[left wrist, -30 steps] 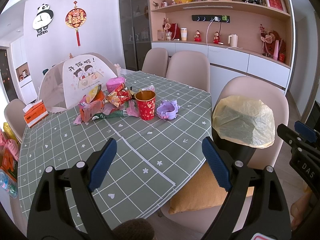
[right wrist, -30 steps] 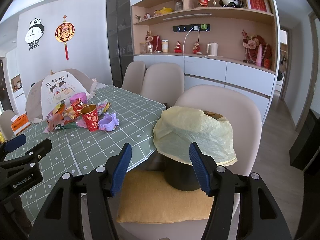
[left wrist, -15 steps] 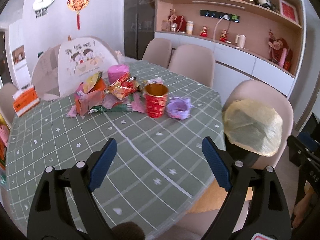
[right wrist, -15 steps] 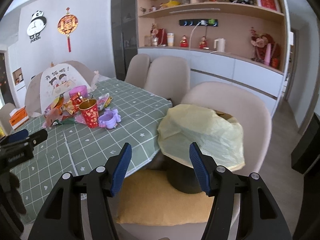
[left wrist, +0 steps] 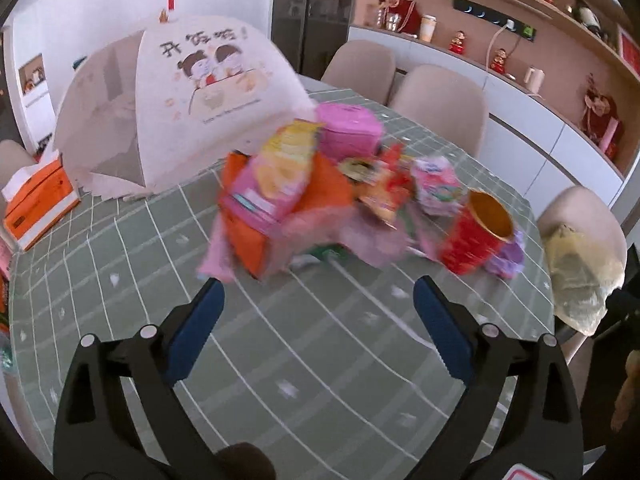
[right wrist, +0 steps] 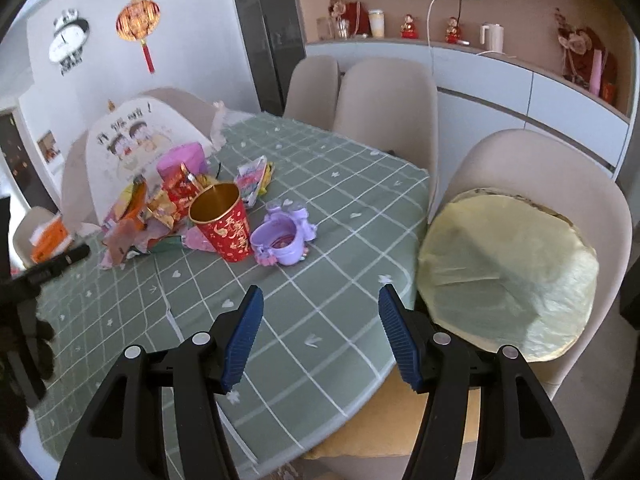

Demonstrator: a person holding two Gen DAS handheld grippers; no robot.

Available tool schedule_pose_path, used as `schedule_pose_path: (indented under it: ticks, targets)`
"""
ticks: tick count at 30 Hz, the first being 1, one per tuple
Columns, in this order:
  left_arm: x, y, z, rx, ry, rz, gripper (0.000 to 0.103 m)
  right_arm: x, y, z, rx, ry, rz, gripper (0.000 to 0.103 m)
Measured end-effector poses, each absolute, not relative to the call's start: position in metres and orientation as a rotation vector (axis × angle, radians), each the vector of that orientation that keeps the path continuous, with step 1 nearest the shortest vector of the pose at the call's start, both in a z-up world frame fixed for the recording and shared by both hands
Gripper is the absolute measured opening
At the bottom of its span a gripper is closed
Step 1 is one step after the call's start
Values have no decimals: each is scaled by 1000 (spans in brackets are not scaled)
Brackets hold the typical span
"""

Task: Collect trash
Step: 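Reach the left gripper into the snack pile and grasp the yellow chip bag, then lift the yellow chip bag with the left gripper while the right gripper grasps the orange bag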

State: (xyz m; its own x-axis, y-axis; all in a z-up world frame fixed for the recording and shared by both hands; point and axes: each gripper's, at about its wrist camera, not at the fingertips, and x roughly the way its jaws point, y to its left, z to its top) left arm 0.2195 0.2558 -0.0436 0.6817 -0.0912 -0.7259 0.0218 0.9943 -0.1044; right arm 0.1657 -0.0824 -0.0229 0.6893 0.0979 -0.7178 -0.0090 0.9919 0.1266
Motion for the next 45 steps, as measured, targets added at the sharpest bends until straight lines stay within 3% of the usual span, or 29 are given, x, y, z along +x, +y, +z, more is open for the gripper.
schedule_pose_path:
  ticks: [5, 12, 13, 15, 18, 26, 38, 45]
  targets:
    - [282, 295, -49, -144, 832, -224, 71, 191, -32, -39, 41, 903, 56, 57]
    - [343, 318, -69, -222, 850, -238, 54, 190, -13, -42, -70, 892, 13, 57]
    - [346, 318, -72, -244, 865, -247, 50, 190, -16, -42, -76, 894, 5, 57]
    - [350, 316, -79, -268, 897, -248, 28, 190, -25, -43, -68, 898, -1, 57]
    - [342, 301, -82, -289, 923, -268, 16, 189, -39, -41, -46, 884, 14, 57]
    - [289, 255, -72, -334, 976, -301, 7, 225, -46, -37, 9, 861, 223, 57]
    - [239, 253, -34, -328, 920, -301, 6, 310, 19, -48, -96, 859, 321, 57]
    - [225, 264, -23, -320, 879, -259, 6, 329, 18, -55, 28, 894, 371, 56]
